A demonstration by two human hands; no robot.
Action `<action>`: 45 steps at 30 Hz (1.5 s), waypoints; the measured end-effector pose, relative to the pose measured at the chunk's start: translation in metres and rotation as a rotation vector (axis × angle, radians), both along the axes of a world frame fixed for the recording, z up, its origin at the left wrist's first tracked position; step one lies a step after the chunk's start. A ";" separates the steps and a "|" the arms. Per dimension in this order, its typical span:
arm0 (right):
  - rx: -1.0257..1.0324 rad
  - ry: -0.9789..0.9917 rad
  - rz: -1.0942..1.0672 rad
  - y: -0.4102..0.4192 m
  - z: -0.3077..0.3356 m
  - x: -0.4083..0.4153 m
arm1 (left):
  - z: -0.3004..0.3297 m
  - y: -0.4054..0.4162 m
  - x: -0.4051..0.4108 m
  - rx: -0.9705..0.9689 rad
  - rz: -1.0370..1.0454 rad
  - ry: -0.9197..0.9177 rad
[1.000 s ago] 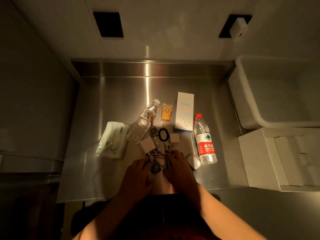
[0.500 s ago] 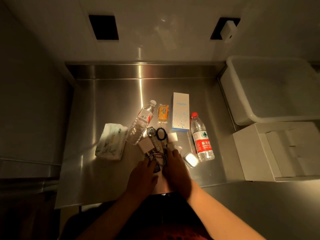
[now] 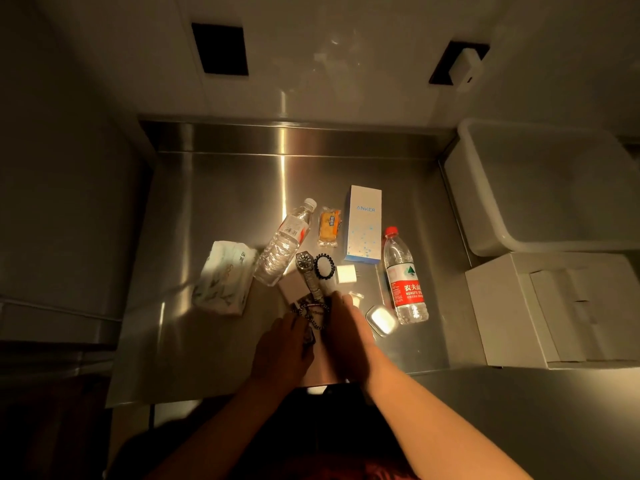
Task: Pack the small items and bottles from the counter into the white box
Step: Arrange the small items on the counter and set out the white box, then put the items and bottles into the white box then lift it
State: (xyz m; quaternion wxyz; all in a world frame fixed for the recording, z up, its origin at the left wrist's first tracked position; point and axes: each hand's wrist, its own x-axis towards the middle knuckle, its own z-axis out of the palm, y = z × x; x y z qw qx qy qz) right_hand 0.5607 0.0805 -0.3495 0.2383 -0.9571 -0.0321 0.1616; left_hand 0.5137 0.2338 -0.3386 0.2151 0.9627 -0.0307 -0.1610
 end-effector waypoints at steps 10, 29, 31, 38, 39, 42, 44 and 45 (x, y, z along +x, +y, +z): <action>-0.171 -0.015 0.086 -0.017 0.013 0.028 | 0.013 0.008 0.009 -0.052 0.115 -0.137; 0.261 -0.240 -0.047 -0.098 0.070 0.051 | 0.059 -0.076 0.046 -0.081 0.194 -0.381; 0.422 -0.263 -0.057 -0.118 0.078 0.050 | 0.064 -0.092 0.048 -0.047 0.185 -0.397; 0.449 0.102 -0.128 -0.169 0.084 0.066 | 0.094 -0.145 0.037 -0.053 0.278 -0.331; 0.447 0.099 -0.110 -0.176 0.084 0.065 | 0.096 -0.152 0.033 -0.045 0.292 -0.338; 0.465 0.129 -0.091 -0.197 0.087 0.060 | 0.101 -0.173 0.022 -0.045 0.323 -0.345; 0.455 0.135 -0.084 -0.208 0.093 0.057 | 0.105 -0.185 0.017 -0.045 0.329 -0.342; 0.444 0.123 -0.078 -0.214 0.096 0.055 | 0.107 -0.191 0.014 -0.046 0.327 -0.338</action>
